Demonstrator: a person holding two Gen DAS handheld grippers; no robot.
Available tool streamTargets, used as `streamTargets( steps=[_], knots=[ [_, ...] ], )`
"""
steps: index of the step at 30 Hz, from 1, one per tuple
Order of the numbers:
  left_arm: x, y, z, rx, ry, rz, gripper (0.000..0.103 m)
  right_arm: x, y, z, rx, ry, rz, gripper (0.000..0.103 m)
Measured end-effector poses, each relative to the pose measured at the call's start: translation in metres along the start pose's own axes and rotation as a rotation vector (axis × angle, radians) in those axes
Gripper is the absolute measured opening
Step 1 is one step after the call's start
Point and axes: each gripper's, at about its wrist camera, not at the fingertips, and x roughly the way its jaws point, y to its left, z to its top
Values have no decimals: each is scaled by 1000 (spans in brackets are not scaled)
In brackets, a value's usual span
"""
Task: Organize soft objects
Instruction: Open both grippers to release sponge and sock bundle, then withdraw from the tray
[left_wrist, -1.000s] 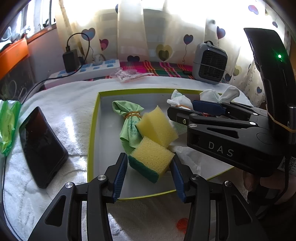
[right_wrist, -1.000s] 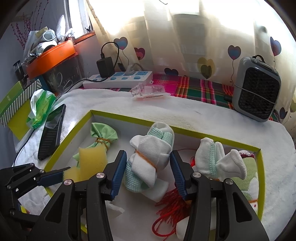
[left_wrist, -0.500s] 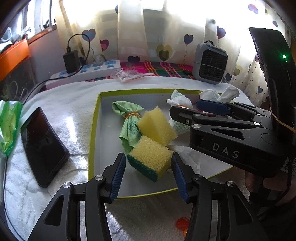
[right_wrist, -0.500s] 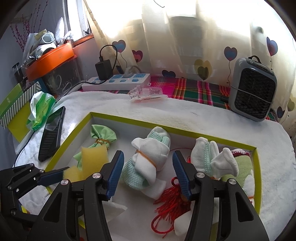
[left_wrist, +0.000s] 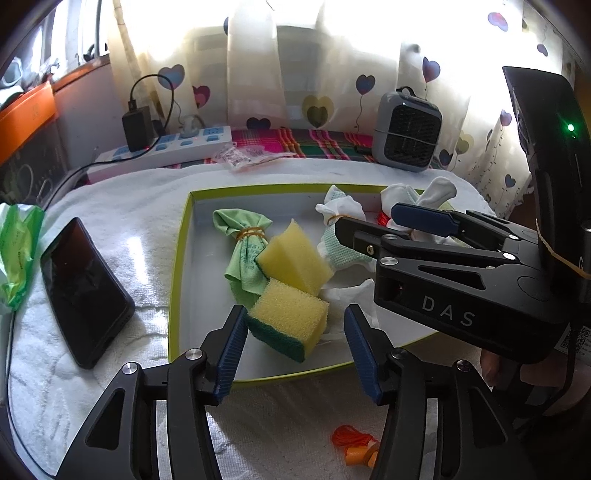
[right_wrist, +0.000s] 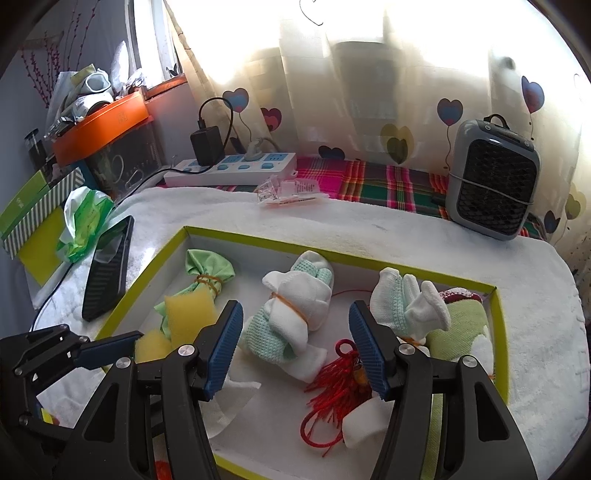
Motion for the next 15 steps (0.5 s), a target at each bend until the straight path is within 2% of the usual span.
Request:
streamTargets(
  steps=[15],
  knots=[
    [-20,-4,-6,2,-21,17,53,-29,0,-10,41,-36,2,61]
  ],
)
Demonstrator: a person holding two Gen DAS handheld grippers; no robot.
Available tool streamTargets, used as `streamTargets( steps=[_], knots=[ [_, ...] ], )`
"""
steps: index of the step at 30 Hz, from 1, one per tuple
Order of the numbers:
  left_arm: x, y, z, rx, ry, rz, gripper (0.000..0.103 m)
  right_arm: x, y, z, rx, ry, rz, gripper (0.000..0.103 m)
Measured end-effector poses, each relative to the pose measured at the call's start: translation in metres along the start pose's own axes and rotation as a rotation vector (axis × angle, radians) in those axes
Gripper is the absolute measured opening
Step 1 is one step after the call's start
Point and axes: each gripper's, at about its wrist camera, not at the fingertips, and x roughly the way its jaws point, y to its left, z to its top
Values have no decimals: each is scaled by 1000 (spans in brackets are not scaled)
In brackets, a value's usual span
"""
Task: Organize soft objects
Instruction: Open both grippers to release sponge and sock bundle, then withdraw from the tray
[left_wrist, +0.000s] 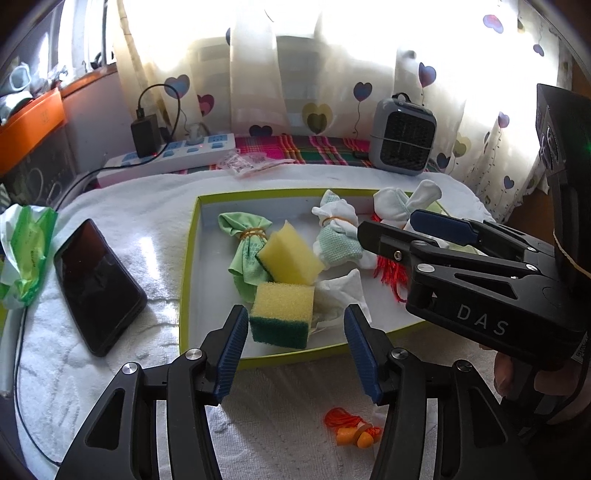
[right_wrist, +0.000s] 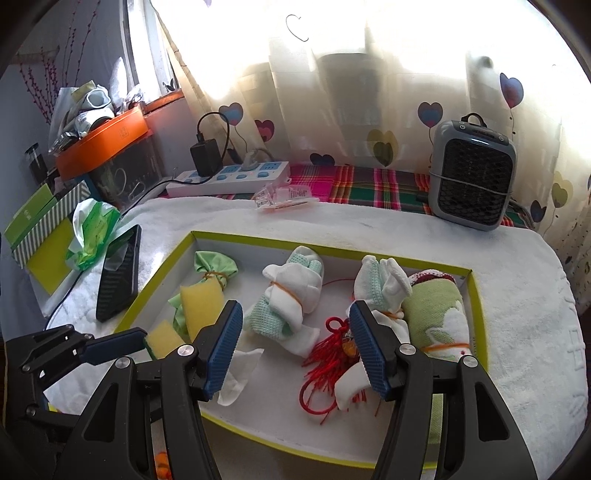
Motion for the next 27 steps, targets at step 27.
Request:
streamTargets(
  steps=[27],
  knots=[
    [-43,9,-36,-53,-25,-26,53,-56,15,-43,17,-34,-15,62]
  ],
)
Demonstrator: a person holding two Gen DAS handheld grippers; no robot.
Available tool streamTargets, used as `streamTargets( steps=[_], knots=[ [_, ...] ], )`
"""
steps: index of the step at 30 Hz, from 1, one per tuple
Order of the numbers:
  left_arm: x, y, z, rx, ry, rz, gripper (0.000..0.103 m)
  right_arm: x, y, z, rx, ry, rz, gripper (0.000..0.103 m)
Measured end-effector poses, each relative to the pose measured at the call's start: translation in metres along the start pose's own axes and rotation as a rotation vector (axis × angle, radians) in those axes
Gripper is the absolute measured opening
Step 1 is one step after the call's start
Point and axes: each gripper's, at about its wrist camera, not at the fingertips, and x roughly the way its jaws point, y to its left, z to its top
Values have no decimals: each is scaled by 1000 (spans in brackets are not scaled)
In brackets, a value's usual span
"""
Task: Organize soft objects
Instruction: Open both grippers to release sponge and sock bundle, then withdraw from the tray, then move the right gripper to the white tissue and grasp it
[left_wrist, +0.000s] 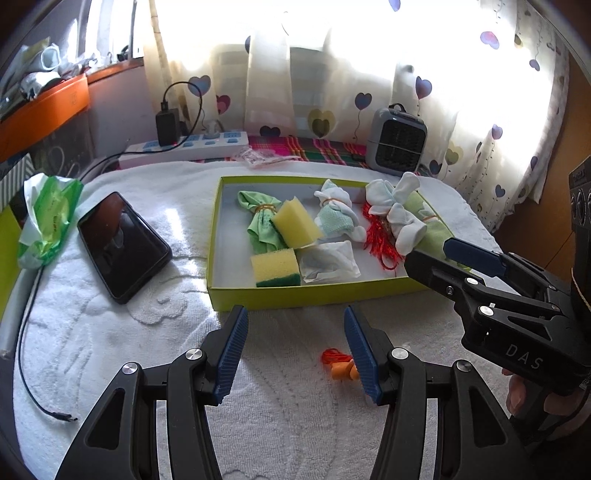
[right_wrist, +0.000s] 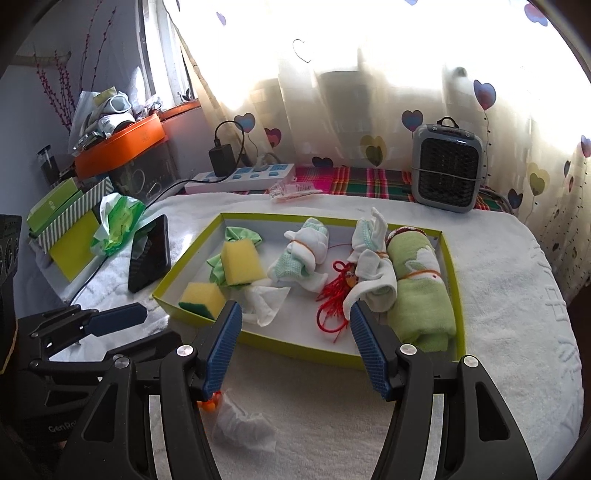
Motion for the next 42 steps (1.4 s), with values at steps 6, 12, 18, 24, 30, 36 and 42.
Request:
streamTargets(
  steps=[6,12,18,24,30,36,42],
  knots=[
    [-6,3,-9,-19,1,-15,53,-7,1,-15,7,14,-4,62],
    [-8,12,-20,-60,10,-18,53,-8,2,-31,15,50,14,62],
    [-10,22,-30,-94,15,-36,53,-5,7,-44,25,91,52,62],
    [-10,32,-38,-132,25,-52,53,-3,10,-53,25,117,69,62],
    [-8,36,-44,-114,39,-23,53,4,16,-58,12,146,72,62],
    [-9,38,-47,-107,40,-28,53,9,24,-61,-15,166,75,62],
    [-8,38,-49,-102,48,-37,53,15,28,-62,-31,183,66,62]
  ],
)
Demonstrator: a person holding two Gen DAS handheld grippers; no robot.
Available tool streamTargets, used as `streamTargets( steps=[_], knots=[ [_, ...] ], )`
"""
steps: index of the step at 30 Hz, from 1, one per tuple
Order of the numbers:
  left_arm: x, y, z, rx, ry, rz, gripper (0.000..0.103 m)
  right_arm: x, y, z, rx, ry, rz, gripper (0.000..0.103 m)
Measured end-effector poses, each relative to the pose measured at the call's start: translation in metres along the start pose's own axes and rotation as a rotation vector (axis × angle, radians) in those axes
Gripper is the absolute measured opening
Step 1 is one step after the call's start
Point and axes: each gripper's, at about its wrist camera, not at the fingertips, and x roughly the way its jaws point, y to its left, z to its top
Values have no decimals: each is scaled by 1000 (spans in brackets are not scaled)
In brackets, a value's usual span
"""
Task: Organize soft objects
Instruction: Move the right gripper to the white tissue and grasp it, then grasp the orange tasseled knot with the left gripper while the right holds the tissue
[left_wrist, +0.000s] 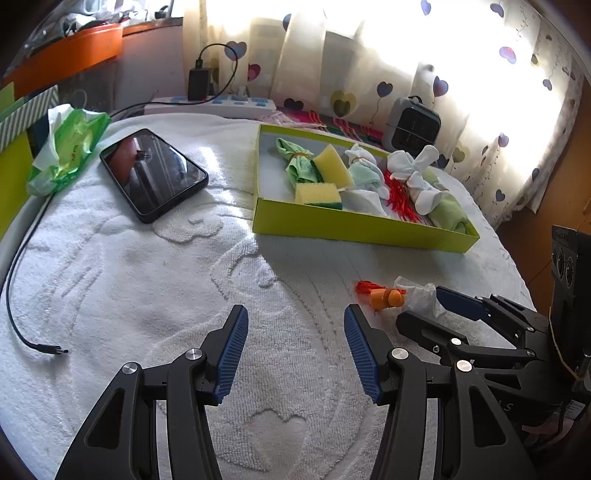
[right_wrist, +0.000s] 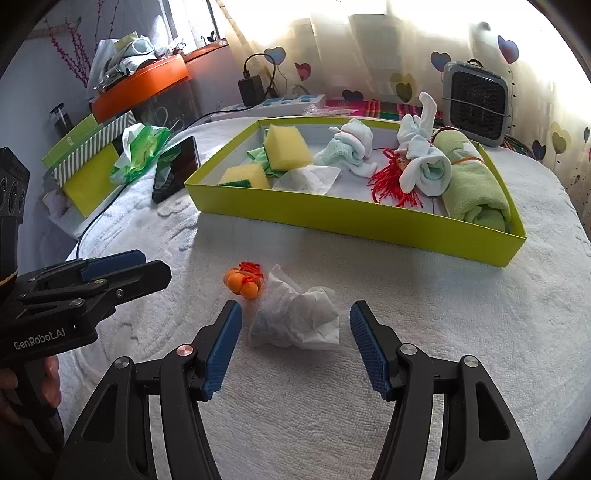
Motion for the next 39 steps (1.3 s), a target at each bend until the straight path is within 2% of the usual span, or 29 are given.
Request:
streamTargets(
  steps=[8,11,19,25,39],
  knots=[
    [3,-2,0,7,8,-13,53,0,-1,0,5,-8,-8,61],
    [4,-5,1,14,11,-17,53,-1,-2,0,8,-12,-18,46],
    [9,-15,2,39,23,-16,53,-5,-4,-2,14,-28,-6,30],
    [13,-26,4,65,31,-15,53,-15,-11,-4,33,-64,-12,27],
    [27,-54,9,125,53,-16,53,-38,-34,-11,111,-112,-7,27]
  ],
)
